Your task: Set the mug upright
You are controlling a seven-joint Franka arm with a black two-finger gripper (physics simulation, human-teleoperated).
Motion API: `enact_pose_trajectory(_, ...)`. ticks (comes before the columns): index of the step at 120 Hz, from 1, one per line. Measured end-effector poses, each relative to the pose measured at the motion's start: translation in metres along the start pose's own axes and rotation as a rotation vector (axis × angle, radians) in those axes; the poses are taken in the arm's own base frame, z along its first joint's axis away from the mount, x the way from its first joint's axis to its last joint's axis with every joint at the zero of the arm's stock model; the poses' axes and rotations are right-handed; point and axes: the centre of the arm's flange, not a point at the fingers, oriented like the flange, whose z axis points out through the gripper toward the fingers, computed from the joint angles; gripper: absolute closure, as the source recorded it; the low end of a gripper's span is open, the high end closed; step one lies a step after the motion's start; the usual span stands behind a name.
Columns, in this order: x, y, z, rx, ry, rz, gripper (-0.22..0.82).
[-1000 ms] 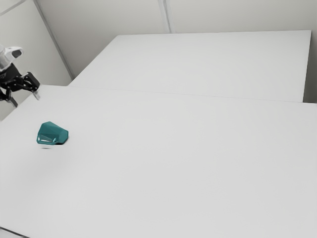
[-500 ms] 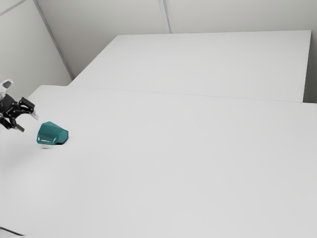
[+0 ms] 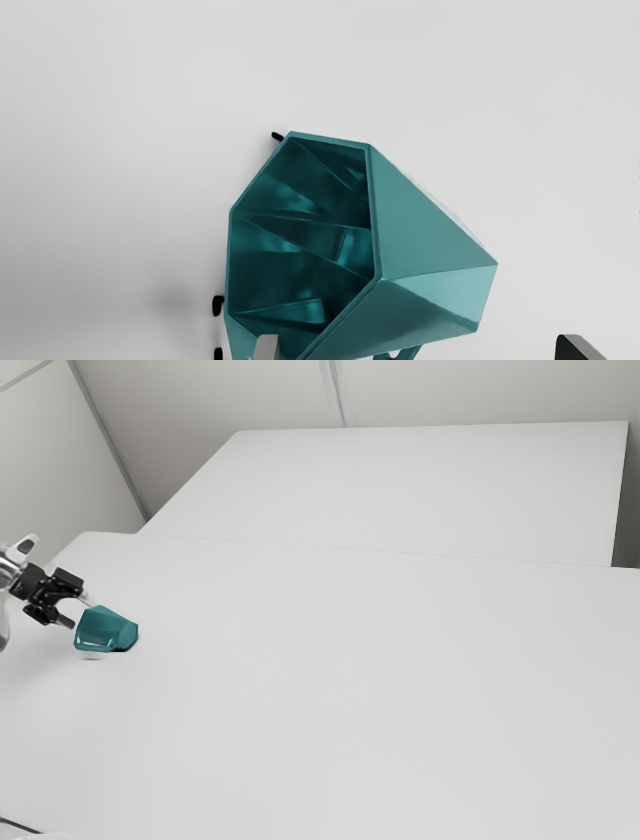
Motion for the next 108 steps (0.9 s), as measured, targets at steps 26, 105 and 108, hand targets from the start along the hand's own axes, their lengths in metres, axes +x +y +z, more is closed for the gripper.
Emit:
enact_pose_trajectory(26, 0.01, -0.012, 0.021, -0.041, 0.012, 0.054, 0.0)
enact_pose_trajectory(105, 0.019, 0.01, 0.023, -0.079, 0.047, 0.183, 0.63)
enact_pose_trajectory(108, 0.021, 0.015, 0.022, -0.08, 0.049, 0.193, 0.65)
